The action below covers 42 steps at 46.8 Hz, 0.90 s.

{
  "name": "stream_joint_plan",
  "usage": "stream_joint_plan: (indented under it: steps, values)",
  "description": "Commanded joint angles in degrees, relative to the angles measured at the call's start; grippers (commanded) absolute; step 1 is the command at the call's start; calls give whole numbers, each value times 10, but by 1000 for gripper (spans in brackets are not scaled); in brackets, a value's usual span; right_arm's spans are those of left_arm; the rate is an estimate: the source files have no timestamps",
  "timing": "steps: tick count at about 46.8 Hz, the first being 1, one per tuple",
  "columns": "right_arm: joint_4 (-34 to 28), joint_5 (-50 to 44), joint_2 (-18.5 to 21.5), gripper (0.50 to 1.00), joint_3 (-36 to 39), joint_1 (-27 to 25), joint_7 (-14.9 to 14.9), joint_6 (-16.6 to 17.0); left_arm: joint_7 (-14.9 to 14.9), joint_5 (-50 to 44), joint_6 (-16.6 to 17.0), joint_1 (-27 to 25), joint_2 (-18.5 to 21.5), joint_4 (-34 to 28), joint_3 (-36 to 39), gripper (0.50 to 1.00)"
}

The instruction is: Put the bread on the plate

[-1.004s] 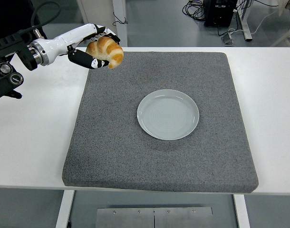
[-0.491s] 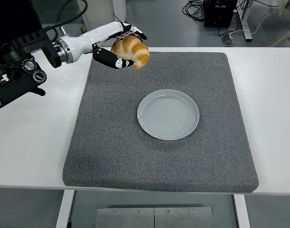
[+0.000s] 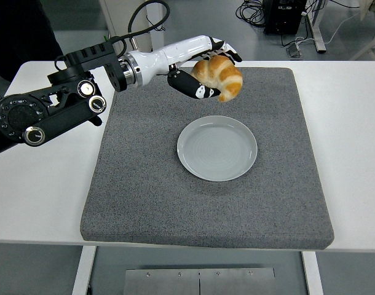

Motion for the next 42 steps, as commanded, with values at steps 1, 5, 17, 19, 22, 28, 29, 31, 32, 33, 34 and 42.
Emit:
stream_joint_plan:
  steps: [1, 5, 17, 19, 22, 28, 29, 31, 32, 33, 34, 42]
  values:
    - [0, 0, 0, 1000, 0, 0, 0, 0, 0, 3, 1, 0, -10, 3, 4, 683]
    - [0, 0, 0, 1000, 0, 0, 0, 0, 0, 15, 4, 2, -21, 7, 14, 683]
    - [0, 0, 0, 1000, 0, 0, 0, 0, -1, 25, 31, 16, -43, 23, 39, 683]
    - [0, 0, 0, 1000, 0, 0, 0, 0, -1, 25, 36, 18, -47, 23, 47, 683]
    - [0, 0, 0, 1000, 0, 0, 0, 0, -1, 26, 47, 21, -51, 25, 60, 683]
    - [0, 0, 0, 1000, 0, 0, 0, 0, -2, 26, 65, 26, -67, 40, 83, 683]
    - [0, 0, 0, 1000, 0, 0, 0, 0, -3, 26, 69, 27, -69, 43, 89, 681]
    - [0, 0, 0, 1000, 0, 0, 0, 0, -3, 26, 76, 27, -73, 48, 98, 681]
    - [0, 0, 0, 1000, 0, 0, 0, 0, -3, 26, 79, 27, -75, 51, 104, 681]
    - [0, 0, 0, 1000, 0, 0, 0, 0, -3, 26, 84, 27, -77, 54, 110, 681]
    - [0, 0, 0, 1000, 0, 0, 0, 0, -3, 26, 88, 27, -80, 55, 115, 683]
    - [0, 0, 0, 1000, 0, 0, 0, 0, -3, 26, 124, 29, -83, 68, 154, 681]
